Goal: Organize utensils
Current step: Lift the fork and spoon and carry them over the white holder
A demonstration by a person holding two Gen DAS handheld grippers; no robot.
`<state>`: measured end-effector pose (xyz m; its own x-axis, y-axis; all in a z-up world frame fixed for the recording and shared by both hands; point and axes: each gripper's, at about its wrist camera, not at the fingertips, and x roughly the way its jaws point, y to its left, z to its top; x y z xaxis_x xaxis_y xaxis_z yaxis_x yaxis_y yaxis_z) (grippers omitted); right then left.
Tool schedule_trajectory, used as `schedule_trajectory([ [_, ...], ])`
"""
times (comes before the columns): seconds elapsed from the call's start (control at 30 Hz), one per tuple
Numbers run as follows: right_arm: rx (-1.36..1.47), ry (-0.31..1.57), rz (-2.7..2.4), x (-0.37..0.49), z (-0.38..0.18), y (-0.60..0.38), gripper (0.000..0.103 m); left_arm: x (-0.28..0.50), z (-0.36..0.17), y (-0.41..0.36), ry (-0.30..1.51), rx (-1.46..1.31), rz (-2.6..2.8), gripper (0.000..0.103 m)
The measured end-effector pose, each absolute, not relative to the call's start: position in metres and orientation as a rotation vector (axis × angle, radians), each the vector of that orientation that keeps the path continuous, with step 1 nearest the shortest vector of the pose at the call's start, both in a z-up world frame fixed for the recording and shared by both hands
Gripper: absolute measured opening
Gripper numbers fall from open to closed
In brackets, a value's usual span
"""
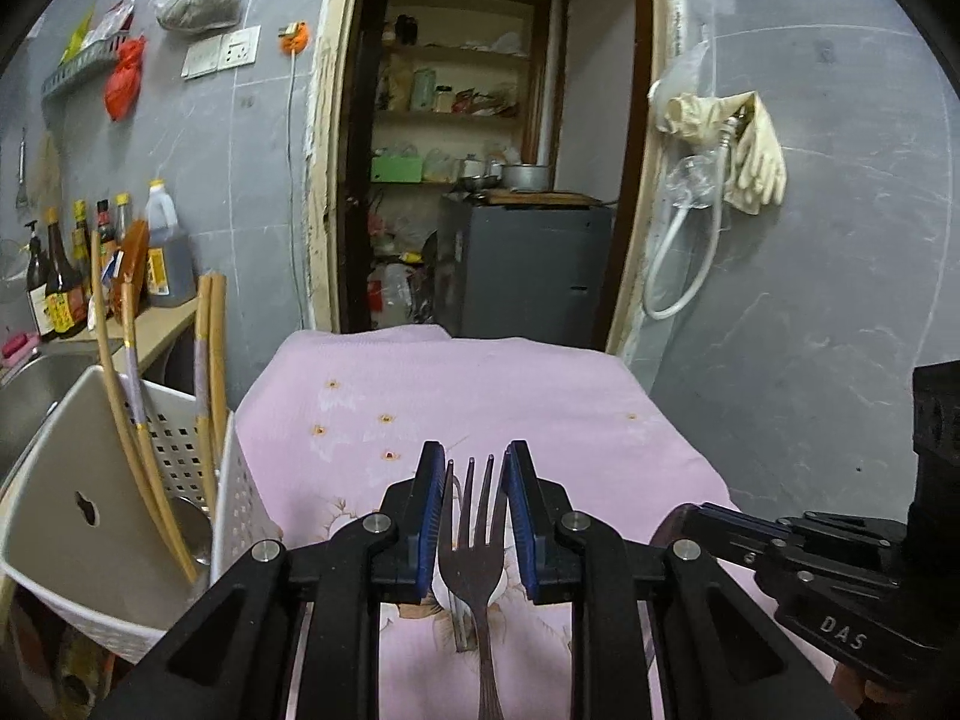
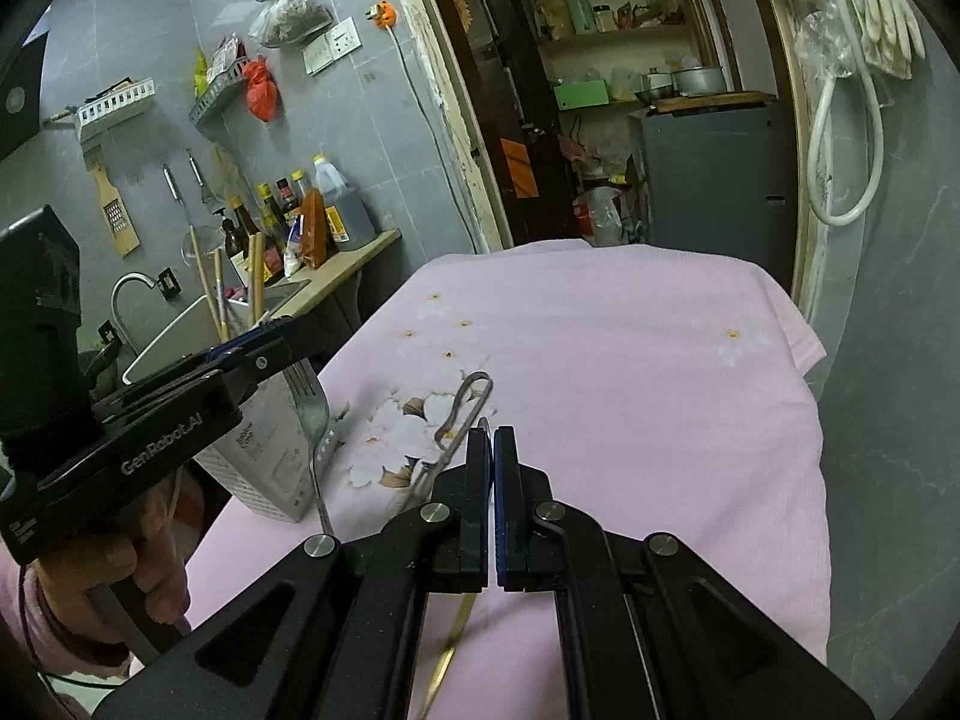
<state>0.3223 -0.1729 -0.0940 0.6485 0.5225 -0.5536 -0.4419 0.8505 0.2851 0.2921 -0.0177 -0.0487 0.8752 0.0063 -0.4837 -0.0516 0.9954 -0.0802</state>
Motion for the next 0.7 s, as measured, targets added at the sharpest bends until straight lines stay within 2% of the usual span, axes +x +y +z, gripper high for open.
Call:
schedule_trajectory([
  [0.53,0.110,0.577,0.478,0.293,-0.051,-0.146,0.002,0.260,-0.005,0.018,0.433,-0.088,-0.018,0.019],
  [0.7,0.074,0.510,0.488,0.292,-0.019,-0.130,0.002,0.257,0.017,0.033,0.408,-0.107,-0.030,0.019],
])
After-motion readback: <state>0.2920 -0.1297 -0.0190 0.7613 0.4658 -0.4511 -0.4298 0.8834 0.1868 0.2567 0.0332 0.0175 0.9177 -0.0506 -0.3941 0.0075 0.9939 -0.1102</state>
